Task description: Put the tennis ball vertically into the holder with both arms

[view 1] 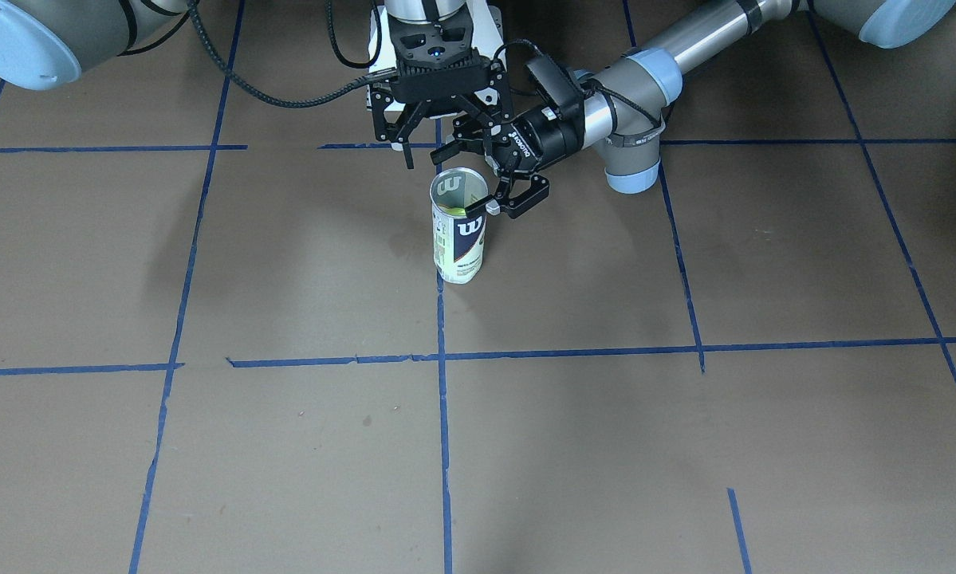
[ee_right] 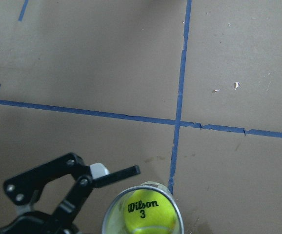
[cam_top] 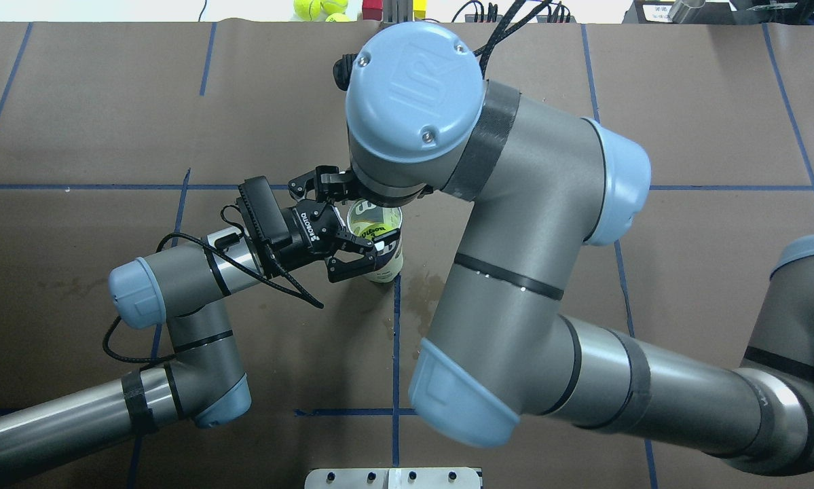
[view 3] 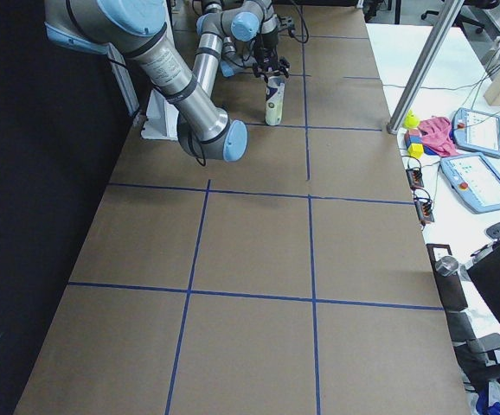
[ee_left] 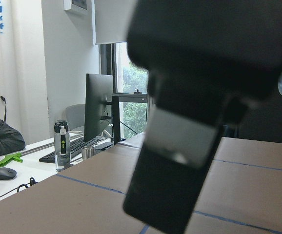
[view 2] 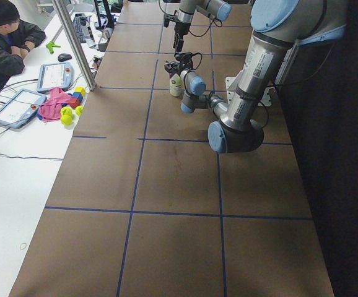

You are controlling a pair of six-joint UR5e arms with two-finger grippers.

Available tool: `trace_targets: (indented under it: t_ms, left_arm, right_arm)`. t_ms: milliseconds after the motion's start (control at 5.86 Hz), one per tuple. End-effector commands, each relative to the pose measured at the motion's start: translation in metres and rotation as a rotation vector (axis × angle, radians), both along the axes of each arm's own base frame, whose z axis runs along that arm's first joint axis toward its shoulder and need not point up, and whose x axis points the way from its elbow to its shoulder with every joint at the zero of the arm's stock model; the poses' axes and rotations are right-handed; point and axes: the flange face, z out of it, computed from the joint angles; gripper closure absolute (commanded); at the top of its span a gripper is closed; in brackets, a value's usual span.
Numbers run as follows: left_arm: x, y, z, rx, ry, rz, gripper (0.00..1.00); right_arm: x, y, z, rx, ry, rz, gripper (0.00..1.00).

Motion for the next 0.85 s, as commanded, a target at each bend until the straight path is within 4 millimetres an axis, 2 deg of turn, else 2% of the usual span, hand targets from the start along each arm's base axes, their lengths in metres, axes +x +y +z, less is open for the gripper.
trace_targets:
  t_ms: [0, 171, 341, 512, 682]
  left_arm:
    - [-0.015, -0.011, -0.006, 0.005, 0.014, -0.025, 0.0]
    - [-0.018, -0.013, -0.006, 0.006, 0.015, -0.03, 0.0]
    - [-0.019, -0.014, -0.006, 0.006, 0.016, -0.033, 0.0]
    - [-0.021, -0.015, -0.006, 0.006, 0.015, -0.035, 0.0]
    - [-0.03, -0.028, -0.006, 0.005, -0.006, -0.055, 0.0]
  right_arm:
    - [0.05, -0.04, 0.04, 0.027, 0.039, -0.06, 0.01]
    - [0.101, -0.06, 0.068, 0.035, 0.035, -0.095, 0.01]
    - [0.15, -0.084, 0.087, 0.037, 0.026, -0.118, 0.01]
    - [0.196, -0.109, 0.122, 0.067, 0.056, -0.159, 0.01]
    - [0.246, -0.127, 0.168, 0.092, 0.091, -0.203, 0.01]
